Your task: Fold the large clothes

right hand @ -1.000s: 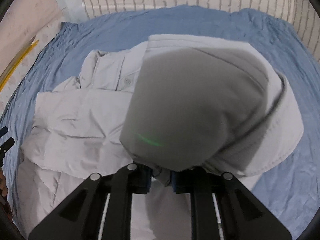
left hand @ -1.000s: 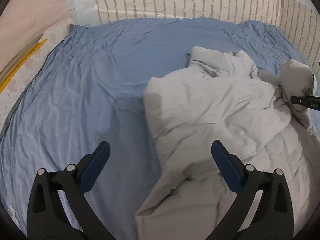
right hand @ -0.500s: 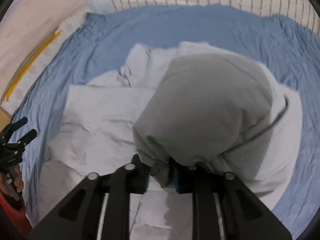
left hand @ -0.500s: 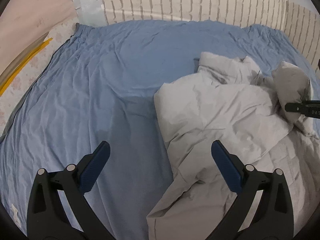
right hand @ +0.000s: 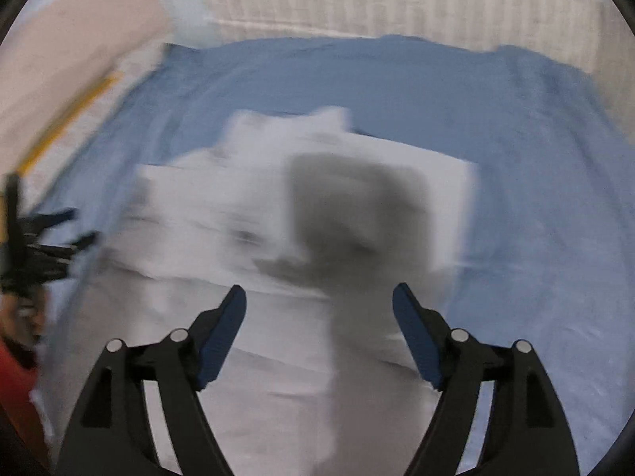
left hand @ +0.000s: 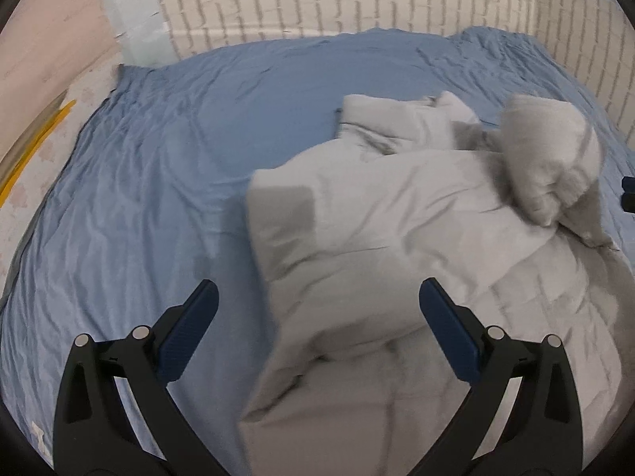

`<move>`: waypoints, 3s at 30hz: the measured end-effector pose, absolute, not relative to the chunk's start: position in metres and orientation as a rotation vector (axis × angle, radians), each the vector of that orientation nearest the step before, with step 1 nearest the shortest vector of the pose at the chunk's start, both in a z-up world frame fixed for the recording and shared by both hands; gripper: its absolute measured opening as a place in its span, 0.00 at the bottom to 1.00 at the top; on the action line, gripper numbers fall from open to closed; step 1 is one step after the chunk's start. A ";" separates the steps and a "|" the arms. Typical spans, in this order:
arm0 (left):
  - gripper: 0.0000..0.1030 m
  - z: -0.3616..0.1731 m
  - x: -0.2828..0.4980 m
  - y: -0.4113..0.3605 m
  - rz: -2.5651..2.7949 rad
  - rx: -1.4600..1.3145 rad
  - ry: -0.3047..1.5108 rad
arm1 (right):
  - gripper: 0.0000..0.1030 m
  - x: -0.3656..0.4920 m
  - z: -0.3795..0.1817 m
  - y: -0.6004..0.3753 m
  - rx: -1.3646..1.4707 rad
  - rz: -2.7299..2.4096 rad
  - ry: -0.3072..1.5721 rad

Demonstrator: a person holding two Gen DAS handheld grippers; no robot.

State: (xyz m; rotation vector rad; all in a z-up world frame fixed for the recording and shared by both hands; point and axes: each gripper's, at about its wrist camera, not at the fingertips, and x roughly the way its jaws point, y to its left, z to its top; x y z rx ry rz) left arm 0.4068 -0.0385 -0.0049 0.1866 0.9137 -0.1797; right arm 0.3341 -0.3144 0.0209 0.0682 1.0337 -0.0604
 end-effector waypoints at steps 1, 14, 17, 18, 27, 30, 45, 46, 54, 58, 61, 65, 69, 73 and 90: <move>0.97 -0.005 0.407 -0.049 -0.203 0.182 0.915 | 0.65 0.335 0.013 -0.324 0.075 -0.097 1.044; 0.97 -0.012 0.405 -0.167 -0.385 0.206 0.926 | 0.07 0.355 -0.034 -0.353 0.168 -0.179 1.041; 0.97 0.002 0.396 -0.190 -0.407 0.181 0.889 | 0.07 0.353 -0.036 -0.354 0.180 -0.179 1.037; 0.97 0.006 0.394 -0.198 -0.409 0.176 0.881 | 0.07 0.354 -0.037 -0.353 0.175 -0.180 1.039; 0.58 -0.003 0.436 -0.221 -0.394 0.129 0.979 | 0.07 0.356 -0.041 -0.343 0.097 -0.187 1.062; 0.15 -0.013 0.449 -0.202 -0.405 0.060 1.033 | 0.07 0.357 -0.040 -0.342 0.107 -0.185 1.063; 0.06 -0.002 0.458 0.016 -0.377 -0.279 1.101 | 0.46 0.357 -0.004 -0.331 0.160 -0.180 0.947; 0.06 -0.011 0.460 0.031 -0.374 -0.309 1.137 | 0.46 0.358 -0.002 -0.326 0.151 -0.174 0.946; 0.07 -0.063 0.445 0.053 -0.381 -0.318 1.252 | 0.46 0.357 -0.008 -0.293 0.028 -0.141 0.980; 0.07 -0.062 0.477 0.034 -0.318 -0.241 1.227 | 0.46 0.359 -0.011 -0.295 0.033 -0.162 0.992; 0.09 -0.064 0.497 0.025 -0.273 -0.171 1.210 | 0.46 0.359 -0.011 -0.299 0.023 -0.188 0.994; 0.11 -0.079 0.502 0.038 -0.262 -0.207 1.239 | 0.46 0.351 -0.014 -0.306 0.014 -0.211 1.006; 0.15 -0.078 0.496 0.048 -0.218 -0.186 1.248 | 0.46 0.342 -0.017 -0.316 0.053 -0.193 1.012; 0.48 -0.057 0.467 0.078 -0.146 -0.190 1.205 | 0.49 0.338 -0.020 -0.320 0.074 -0.185 1.008; 0.28 -0.035 0.507 -0.085 -0.204 0.093 1.149 | 0.33 0.428 -0.010 -0.227 0.043 -0.098 0.997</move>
